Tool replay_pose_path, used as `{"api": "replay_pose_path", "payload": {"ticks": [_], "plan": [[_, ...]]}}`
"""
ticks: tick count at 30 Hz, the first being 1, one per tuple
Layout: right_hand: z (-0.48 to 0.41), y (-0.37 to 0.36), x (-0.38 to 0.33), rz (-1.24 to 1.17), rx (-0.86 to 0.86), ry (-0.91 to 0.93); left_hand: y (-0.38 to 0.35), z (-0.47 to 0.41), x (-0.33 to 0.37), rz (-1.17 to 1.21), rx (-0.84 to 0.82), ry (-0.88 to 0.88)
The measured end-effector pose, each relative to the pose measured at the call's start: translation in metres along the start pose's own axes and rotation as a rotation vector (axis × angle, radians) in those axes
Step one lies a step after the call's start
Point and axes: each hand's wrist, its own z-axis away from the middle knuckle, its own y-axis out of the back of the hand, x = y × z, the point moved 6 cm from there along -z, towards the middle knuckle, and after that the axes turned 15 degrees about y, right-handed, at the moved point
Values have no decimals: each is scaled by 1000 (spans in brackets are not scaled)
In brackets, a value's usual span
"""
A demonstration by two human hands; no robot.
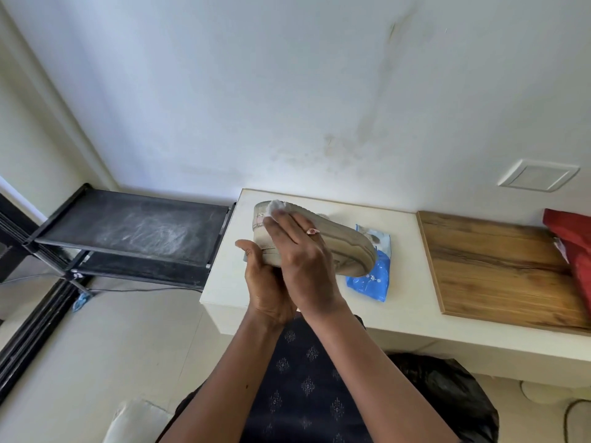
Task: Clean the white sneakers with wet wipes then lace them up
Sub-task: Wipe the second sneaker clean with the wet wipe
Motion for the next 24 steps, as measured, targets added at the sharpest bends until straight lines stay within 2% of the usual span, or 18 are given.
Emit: {"api": "replay_pose_path", "payload": {"ticks": [3, 7, 12, 14, 19, 24], "plan": [[16, 9, 20, 81, 49, -2, 3, -2, 1, 74, -34, -22], [34, 12, 49, 126, 16, -184, 8, -4, 3, 55, -27, -23], [45, 17, 73, 162, 2, -319, 14, -4, 2, 66, 8, -22], [42, 13, 73, 99, 18, -344, 14, -4, 2, 78, -1, -29], [24, 5, 46, -56, 129, -248, 5, -2, 3, 49, -44, -29], [10, 5, 7, -63, 107, -38, 7, 0, 1, 48, -21, -41]]}}
